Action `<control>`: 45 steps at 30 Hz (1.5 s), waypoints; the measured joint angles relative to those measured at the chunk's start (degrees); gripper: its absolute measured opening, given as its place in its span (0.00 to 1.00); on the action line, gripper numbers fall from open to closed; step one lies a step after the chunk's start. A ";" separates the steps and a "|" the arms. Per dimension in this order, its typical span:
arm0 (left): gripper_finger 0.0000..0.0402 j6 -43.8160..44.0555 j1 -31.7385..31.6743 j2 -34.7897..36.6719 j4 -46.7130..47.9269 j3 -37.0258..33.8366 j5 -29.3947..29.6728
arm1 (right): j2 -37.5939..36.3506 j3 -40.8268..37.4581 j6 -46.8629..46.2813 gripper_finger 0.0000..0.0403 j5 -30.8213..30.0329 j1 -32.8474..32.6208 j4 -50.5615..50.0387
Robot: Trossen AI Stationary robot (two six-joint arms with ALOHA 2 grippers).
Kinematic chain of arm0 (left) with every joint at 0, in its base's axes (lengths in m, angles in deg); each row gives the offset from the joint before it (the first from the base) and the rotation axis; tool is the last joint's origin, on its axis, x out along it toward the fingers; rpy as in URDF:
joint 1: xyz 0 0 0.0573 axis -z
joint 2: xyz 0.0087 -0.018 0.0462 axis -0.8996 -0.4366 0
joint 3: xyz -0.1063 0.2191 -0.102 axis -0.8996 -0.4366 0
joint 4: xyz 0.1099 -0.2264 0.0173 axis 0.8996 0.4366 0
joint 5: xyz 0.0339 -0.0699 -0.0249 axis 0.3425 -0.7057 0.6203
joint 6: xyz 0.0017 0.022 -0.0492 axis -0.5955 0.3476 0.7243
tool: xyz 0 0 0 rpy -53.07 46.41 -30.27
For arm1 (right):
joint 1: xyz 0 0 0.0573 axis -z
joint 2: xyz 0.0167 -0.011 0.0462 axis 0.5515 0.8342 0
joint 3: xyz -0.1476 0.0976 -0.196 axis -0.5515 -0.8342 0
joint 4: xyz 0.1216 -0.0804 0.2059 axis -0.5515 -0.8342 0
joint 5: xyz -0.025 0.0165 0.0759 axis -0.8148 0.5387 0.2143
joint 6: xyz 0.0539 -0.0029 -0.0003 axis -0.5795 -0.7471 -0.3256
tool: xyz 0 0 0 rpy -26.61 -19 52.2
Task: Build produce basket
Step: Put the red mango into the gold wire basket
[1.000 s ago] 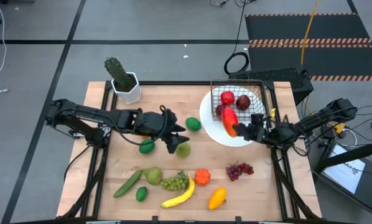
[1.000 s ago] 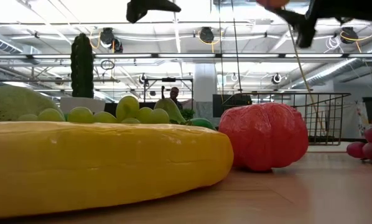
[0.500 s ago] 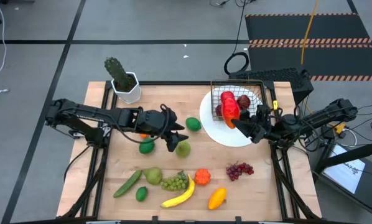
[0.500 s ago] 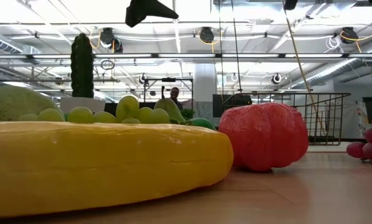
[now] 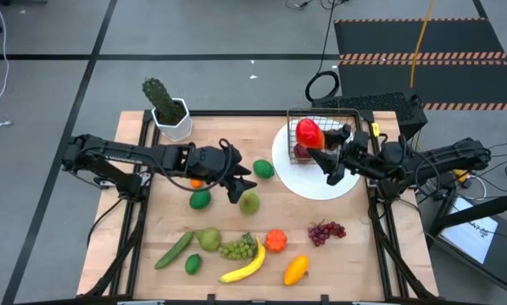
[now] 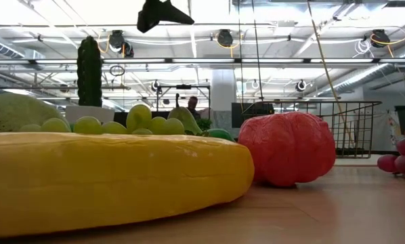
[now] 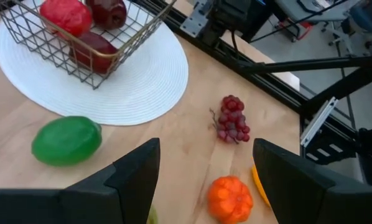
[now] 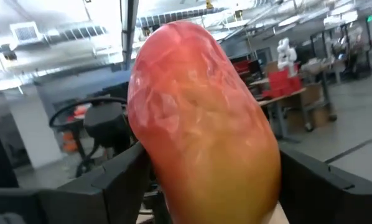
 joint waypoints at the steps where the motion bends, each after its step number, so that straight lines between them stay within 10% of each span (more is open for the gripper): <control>1: 0.64 -0.24 -0.19 0.00 -0.02 0.00 -0.48 | 0.01 0.02 1.56 0.72 0.04 0.16 0.12; 14: 0.64 1.00 -2.52 0.00 -0.51 0.00 -5.24 | -0.51 0.02 8.95 0.72 0.06 0.22 -0.48; 45: 0.64 3.12 -1.57 0.00 -1.76 0.00 -5.11 | -1.05 -0.01 -47.76 0.72 0.48 5.14 -4.58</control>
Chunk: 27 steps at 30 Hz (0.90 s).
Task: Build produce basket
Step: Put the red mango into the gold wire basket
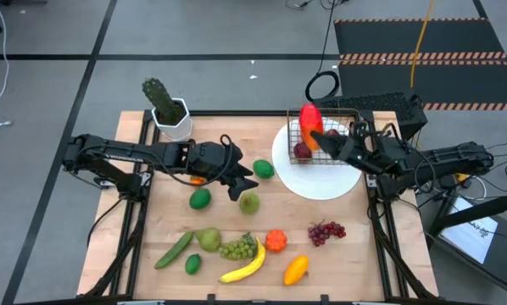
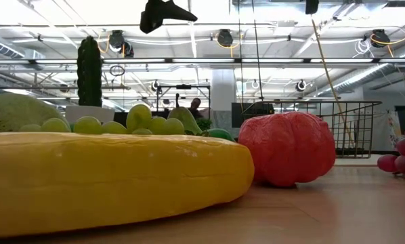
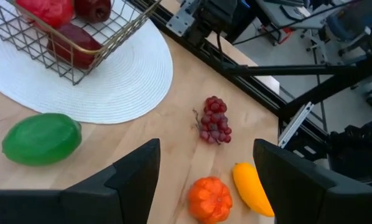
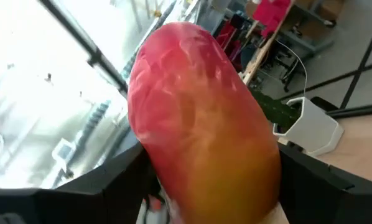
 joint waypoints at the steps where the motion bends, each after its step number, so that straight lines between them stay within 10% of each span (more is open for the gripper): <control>1: 0.64 0.44 -0.08 0.00 0.00 0.00 0.03 | -0.10 0.00 -1.70 0.72 -0.01 0.46 -0.06; 27: 0.64 1.91 0.34 0.00 -0.01 0.00 2.51 | -0.50 -0.04 -21.62 0.72 4.62 9.70 -12.53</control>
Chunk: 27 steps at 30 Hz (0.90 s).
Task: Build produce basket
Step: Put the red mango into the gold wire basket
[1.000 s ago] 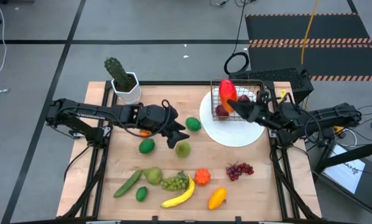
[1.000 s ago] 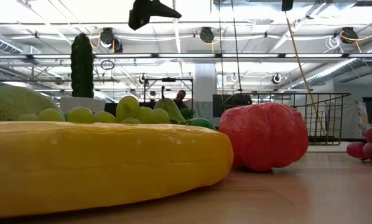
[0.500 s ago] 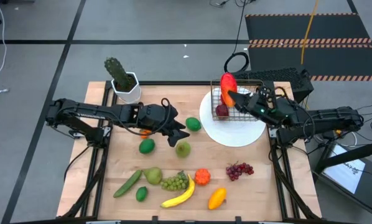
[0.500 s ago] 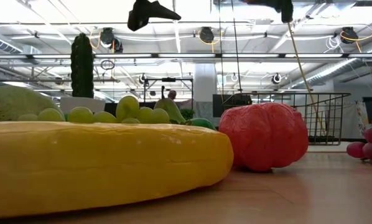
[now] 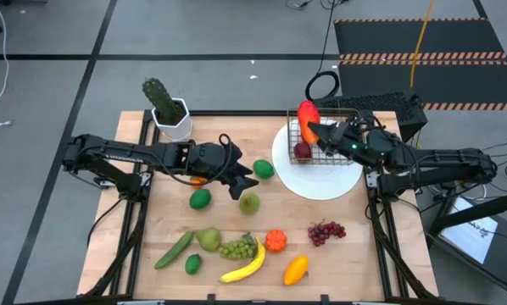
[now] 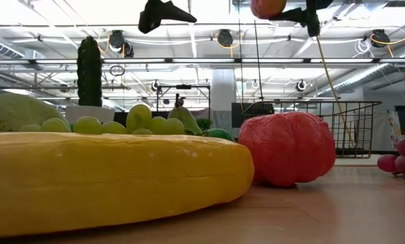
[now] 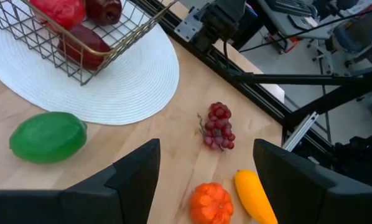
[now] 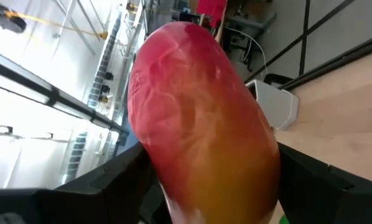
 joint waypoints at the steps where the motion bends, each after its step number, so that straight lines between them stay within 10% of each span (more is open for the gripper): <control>1: 0.64 -0.22 -0.02 0.00 0.00 0.00 0.00 | 0.00 0.00 -0.46 0.72 -0.01 0.32 0.06; 16: 0.64 -2.89 -0.09 0.00 0.02 0.00 0.07 | 0.00 0.00 10.59 0.72 1.33 2.71 0.05; 27: 0.64 -7.91 -1.80 0.00 0.02 0.00 0.12 | 0.00 0.00 47.58 0.72 1.50 2.69 -0.16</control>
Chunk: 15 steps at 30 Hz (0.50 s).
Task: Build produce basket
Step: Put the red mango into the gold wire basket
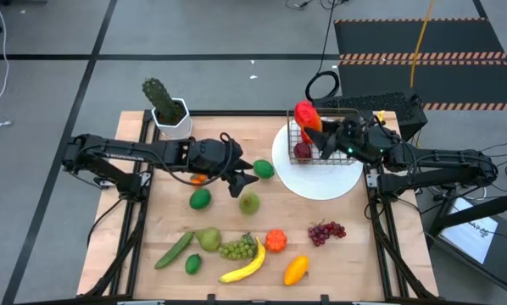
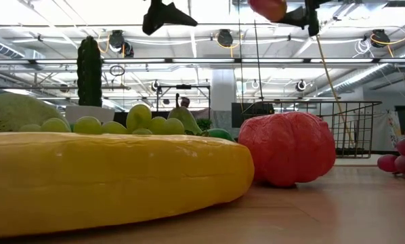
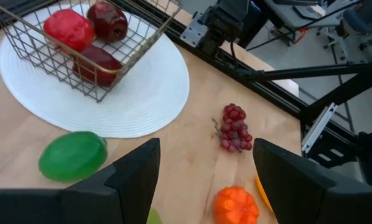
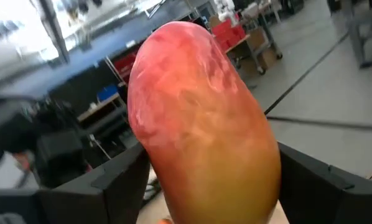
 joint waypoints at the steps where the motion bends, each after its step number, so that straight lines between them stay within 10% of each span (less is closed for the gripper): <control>1: 0.64 -0.21 -0.23 0.00 0.00 0.00 0.00 | 0.00 0.00 1.97 0.72 0.01 0.00 -0.06; 15: 0.64 -3.35 -3.79 0.00 0.00 0.00 -0.01 | -5.58 0.00 7.87 0.72 -0.28 1.33 -18.05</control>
